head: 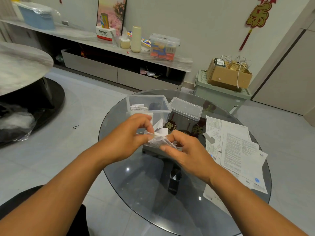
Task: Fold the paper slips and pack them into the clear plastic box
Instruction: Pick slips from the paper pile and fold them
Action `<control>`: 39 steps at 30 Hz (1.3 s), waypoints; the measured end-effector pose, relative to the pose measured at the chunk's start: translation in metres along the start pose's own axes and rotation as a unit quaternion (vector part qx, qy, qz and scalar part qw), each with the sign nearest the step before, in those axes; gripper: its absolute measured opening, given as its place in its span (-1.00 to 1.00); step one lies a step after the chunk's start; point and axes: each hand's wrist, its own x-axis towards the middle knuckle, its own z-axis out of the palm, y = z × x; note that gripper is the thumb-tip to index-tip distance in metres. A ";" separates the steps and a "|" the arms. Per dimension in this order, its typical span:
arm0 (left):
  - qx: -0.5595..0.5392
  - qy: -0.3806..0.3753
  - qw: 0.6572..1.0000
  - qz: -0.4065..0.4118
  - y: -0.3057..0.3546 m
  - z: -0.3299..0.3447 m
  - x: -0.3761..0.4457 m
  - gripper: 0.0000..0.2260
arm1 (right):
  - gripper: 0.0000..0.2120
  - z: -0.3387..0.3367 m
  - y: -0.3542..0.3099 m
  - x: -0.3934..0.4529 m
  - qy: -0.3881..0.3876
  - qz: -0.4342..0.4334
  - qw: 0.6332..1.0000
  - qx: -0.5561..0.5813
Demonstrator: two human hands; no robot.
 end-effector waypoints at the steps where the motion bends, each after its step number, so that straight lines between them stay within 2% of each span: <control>1: -0.052 0.017 0.998 -0.016 0.002 0.001 0.001 -0.79 | -0.88 0.000 0.001 -0.001 0.011 -0.001 1.000 -0.005; 2: -0.115 0.019 0.992 -0.040 0.004 0.001 0.001 -0.71 | -0.88 0.000 0.003 -0.001 0.020 -0.002 1.000 -0.010; 4: -0.221 -0.028 0.971 -0.088 0.008 0.002 0.001 -0.54 | -0.82 0.000 0.009 -0.001 0.028 -0.018 0.999 -0.041; 7: -0.259 -0.128 0.950 -0.115 0.005 0.009 -0.001 -0.34 | -0.60 0.002 0.019 -0.002 0.028 -0.067 0.986 -0.147; 10: -0.167 -0.121 0.973 -0.102 -0.002 0.029 -0.001 -0.28 | -0.61 0.011 0.030 -0.001 0.015 -0.132 0.953 -0.271; 14: -0.038 -0.090 0.995 -0.035 -0.011 0.054 -0.002 -0.32 | -0.56 0.016 0.037 -0.008 -0.008 -0.114 0.928 -0.354; 19: -0.023 -0.093 0.995 0.005 -0.007 0.048 -0.003 -0.38 | -0.82 0.013 0.040 -0.008 -0.029 -0.117 0.924 -0.363; 21: 0.026 -0.041 0.999 0.001 -0.006 0.036 0.001 -0.38 | -0.82 0.010 0.042 -0.007 -0.014 -0.107 0.914 -0.392; 23: 0.083 0.046 0.995 -0.025 -0.011 0.026 0.008 -0.41 | -0.81 0.009 0.041 -0.008 -0.025 -0.096 0.907 -0.410; 24: 0.109 0.071 0.990 -0.054 -0.014 0.023 0.010 -0.44 | -0.82 0.009 0.040 -0.008 -0.042 -0.089 0.910 -0.402; 26: 0.146 0.069 0.981 -0.106 -0.025 0.022 0.015 -0.57 | -0.80 0.010 0.035 -0.009 -0.068 -0.074 0.919 -0.381; 29: 0.164 0.064 0.975 -0.133 -0.032 0.023 0.020 -0.96 | -0.78 0.009 0.031 -0.009 -0.063 -0.039 0.947 -0.313; 31: 0.165 0.062 0.977 -0.117 -0.029 0.015 0.020 -0.90 | -0.78 0.007 0.030 -0.012 -0.043 -0.013 0.973 -0.224; 33: 0.149 0.021 0.986 -0.071 -0.021 0.003 0.017 -0.91 | -0.81 0.005 0.027 -0.013 -0.029 0.006 0.992 -0.123; 36: 0.109 -0.069 0.991 -0.015 -0.013 0.000 0.011 -0.88 | -0.68 0.002 0.019 -0.012 -0.056 0.032 0.998 -0.015; 39: 0.096 -0.080 0.992 0.024 -0.016 0.009 0.012 -0.86 | -0.69 0.005 0.013 -0.011 -0.096 0.020 0.995 0.006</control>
